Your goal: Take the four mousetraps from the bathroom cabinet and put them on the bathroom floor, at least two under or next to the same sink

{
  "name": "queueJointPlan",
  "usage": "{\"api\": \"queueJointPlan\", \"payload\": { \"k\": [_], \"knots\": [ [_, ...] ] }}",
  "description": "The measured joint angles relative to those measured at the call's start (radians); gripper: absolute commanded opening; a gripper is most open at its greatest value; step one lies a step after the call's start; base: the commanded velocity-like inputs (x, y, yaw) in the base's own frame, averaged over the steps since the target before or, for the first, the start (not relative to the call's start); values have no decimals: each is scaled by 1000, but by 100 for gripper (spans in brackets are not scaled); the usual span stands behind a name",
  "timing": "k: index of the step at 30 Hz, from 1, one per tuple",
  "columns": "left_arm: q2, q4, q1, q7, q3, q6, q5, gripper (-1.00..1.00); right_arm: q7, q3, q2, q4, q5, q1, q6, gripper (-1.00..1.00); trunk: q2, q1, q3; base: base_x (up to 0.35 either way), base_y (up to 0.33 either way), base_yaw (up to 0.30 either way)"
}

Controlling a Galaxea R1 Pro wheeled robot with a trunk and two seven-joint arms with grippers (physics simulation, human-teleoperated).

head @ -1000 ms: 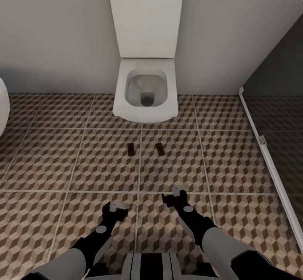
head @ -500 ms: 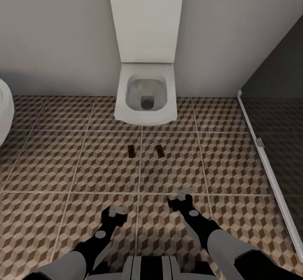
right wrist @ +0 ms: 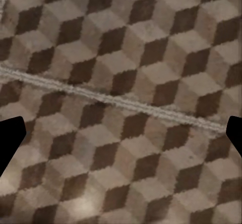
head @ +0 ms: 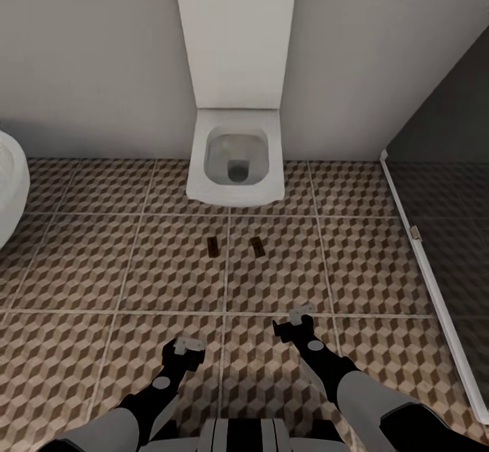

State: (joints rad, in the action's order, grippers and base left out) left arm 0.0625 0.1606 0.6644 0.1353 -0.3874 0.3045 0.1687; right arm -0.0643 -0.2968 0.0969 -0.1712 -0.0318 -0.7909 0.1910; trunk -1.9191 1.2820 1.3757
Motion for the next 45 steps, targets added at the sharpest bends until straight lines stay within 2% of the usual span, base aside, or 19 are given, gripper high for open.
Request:
{"api": "queueJointPlan", "payload": {
  "k": [45],
  "knots": [
    [9, -44, -2, 0, 0, 0, 0, 100, 0, 0, 0, 33, 1, 2, 35, 100, 315, -173, -141, 0, 0, 0]
  ]
}}
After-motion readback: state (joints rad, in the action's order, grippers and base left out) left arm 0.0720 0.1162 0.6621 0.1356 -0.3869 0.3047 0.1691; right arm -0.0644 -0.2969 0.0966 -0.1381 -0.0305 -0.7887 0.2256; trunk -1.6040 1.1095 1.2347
